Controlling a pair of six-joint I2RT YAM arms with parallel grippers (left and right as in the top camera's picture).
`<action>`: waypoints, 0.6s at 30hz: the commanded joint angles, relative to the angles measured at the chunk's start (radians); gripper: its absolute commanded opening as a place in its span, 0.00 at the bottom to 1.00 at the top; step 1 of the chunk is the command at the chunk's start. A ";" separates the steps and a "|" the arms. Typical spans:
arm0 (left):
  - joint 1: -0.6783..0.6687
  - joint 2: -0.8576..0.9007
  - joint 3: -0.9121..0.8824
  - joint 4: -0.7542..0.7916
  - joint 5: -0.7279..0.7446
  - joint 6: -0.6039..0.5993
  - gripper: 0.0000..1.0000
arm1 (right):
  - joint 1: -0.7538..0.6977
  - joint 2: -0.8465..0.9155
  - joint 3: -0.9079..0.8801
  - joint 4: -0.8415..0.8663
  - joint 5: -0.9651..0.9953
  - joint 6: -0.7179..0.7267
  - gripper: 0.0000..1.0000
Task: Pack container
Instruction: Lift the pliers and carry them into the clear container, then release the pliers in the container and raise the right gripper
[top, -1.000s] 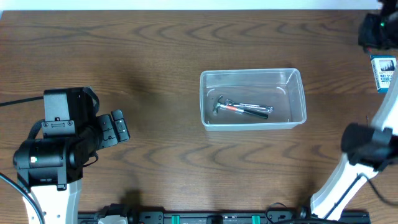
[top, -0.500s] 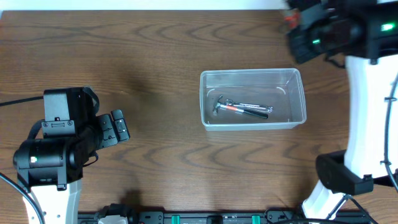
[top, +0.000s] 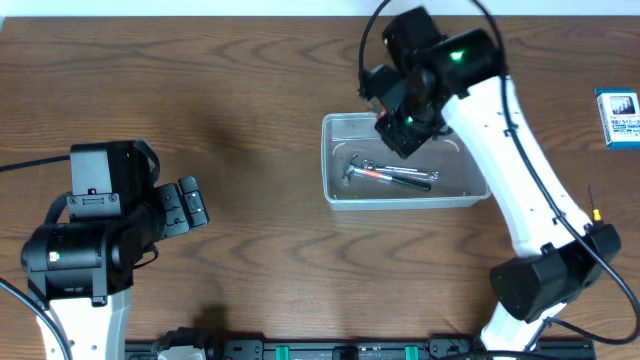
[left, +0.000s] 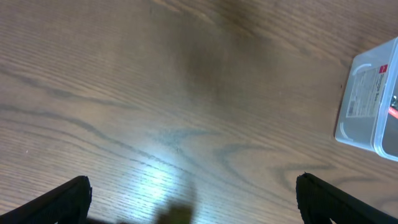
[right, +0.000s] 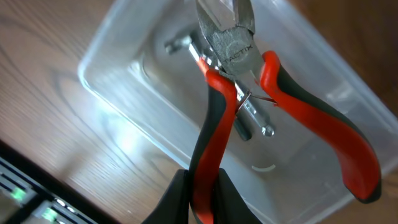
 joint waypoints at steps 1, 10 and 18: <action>0.003 0.001 0.014 -0.003 -0.005 -0.002 0.98 | 0.005 -0.008 -0.094 0.032 0.009 -0.107 0.07; 0.003 0.001 0.014 -0.003 -0.005 -0.002 0.98 | 0.003 -0.008 -0.346 0.196 0.007 -0.134 0.09; 0.003 0.001 0.014 -0.003 -0.005 -0.002 0.98 | -0.003 -0.007 -0.488 0.319 -0.007 -0.129 0.13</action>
